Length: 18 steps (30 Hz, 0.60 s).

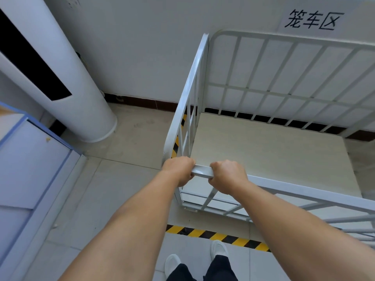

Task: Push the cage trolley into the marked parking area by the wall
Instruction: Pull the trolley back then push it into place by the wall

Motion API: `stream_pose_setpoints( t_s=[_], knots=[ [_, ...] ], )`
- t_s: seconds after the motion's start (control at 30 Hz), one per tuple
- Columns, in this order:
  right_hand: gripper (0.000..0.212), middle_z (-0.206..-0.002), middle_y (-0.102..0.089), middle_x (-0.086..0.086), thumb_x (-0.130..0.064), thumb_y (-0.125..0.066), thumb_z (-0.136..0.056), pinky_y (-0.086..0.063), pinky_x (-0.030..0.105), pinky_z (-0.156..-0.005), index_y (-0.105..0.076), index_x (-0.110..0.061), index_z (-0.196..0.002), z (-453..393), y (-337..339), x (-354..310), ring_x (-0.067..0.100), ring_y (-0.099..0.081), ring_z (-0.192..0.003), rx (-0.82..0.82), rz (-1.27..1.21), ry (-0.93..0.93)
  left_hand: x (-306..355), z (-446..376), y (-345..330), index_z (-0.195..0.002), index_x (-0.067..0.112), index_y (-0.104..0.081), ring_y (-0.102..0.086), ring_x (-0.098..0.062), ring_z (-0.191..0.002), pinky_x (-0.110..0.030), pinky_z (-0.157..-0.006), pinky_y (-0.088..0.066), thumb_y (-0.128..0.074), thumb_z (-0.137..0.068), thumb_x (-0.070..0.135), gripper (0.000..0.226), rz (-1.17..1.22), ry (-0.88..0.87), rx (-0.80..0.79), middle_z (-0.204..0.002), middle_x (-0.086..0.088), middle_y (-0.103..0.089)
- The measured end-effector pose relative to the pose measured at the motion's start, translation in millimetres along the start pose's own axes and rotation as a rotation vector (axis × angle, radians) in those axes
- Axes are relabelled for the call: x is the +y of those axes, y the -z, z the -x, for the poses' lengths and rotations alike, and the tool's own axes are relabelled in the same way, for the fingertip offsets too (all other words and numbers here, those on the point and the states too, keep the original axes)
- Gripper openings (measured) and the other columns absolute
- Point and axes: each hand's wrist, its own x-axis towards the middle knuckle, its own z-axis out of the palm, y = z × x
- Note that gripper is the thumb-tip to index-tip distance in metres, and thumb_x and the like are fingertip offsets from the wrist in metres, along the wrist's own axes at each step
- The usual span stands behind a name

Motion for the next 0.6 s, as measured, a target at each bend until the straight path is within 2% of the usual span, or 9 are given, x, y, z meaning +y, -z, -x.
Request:
stream_pose_setpoints(
  t_s=[0.2, 0.4, 0.6],
  knots=[
    [0.017, -0.083, -0.062, 0.003, -0.026, -0.051, -0.084, -0.038, 0.028, -0.06, -0.061, -0.022, -0.097, 4.0, -4.6, -19.2, 0.028, -0.05, -0.071, -0.002, -0.019, 0.042, -14.4, 16.9, -4.5, -0.101, 0.018, -0.053, -0.059, -0.025, -0.089, -0.035, -0.073, -0.046, -0.05, -0.096, 0.023, 0.008, 0.0, 0.029, -0.007, -0.1, -0.003, -0.061],
    [0.014, -0.072, -0.052, -0.001, -0.026, -0.051, -0.086, -0.038, 0.027, -0.058, -0.061, -0.023, -0.096, 4.9, -4.3, -38.9, 0.025, -0.051, -0.068, 0.003, -0.029, 0.075, -30.8, 28.0, -5.2, -0.104, 0.018, -0.054, -0.059, -0.025, -0.092, -0.035, -0.073, -0.045, -0.051, -0.096, 0.027, 0.012, 0.003, 0.064, -0.012, -0.103, -0.003, -0.061],
    [0.015, -0.077, -0.059, 0.002, -0.027, -0.05, -0.086, -0.038, 0.027, -0.058, -0.062, -0.022, -0.093, 8.5, -4.3, -42.6, 0.027, -0.05, -0.067, -0.01, -0.012, 0.083, -32.5, 33.3, -9.7, -0.105, 0.016, -0.054, -0.061, -0.027, -0.095, -0.037, -0.076, -0.048, -0.051, -0.096, 0.025, 0.013, 0.009, 0.065, -0.008, -0.104, -0.005, -0.063]
  ],
)
